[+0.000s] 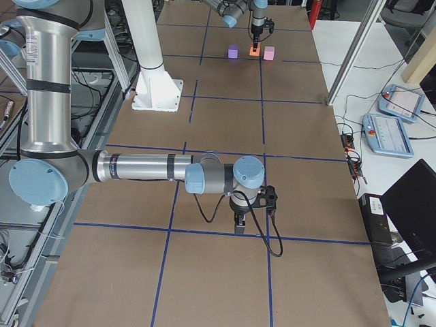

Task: Arrange blocks in a line
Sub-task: 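Carry the orange cube with the left gripper between the pink and purple cubes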

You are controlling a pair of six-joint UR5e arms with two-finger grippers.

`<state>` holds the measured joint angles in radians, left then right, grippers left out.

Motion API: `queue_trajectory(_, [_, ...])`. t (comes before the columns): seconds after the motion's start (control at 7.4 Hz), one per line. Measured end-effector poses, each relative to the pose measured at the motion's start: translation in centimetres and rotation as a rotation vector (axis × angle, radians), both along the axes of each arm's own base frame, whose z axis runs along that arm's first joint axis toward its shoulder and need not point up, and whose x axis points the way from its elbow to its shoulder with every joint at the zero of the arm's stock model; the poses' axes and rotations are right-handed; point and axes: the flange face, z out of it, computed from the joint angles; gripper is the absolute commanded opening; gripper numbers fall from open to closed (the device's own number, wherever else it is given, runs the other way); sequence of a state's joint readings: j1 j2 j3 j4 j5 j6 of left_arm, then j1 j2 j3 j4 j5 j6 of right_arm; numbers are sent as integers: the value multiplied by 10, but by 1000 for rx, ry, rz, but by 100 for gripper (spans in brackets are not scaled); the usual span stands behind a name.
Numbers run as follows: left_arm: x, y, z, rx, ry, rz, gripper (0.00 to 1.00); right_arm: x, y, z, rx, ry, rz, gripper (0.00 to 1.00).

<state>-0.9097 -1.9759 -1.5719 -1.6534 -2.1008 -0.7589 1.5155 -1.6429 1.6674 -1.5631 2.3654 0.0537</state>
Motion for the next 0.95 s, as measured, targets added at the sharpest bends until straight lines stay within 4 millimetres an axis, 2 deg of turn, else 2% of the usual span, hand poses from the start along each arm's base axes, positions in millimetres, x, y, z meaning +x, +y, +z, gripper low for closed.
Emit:
queue_trajectory(0.27, [-7,-5,13,-31,7,12,0,0,0,0,0,0,0,100])
queue_trajectory(0.95, [-10,3,29,-73,26,40,0,0,0,0,0,0,0,100])
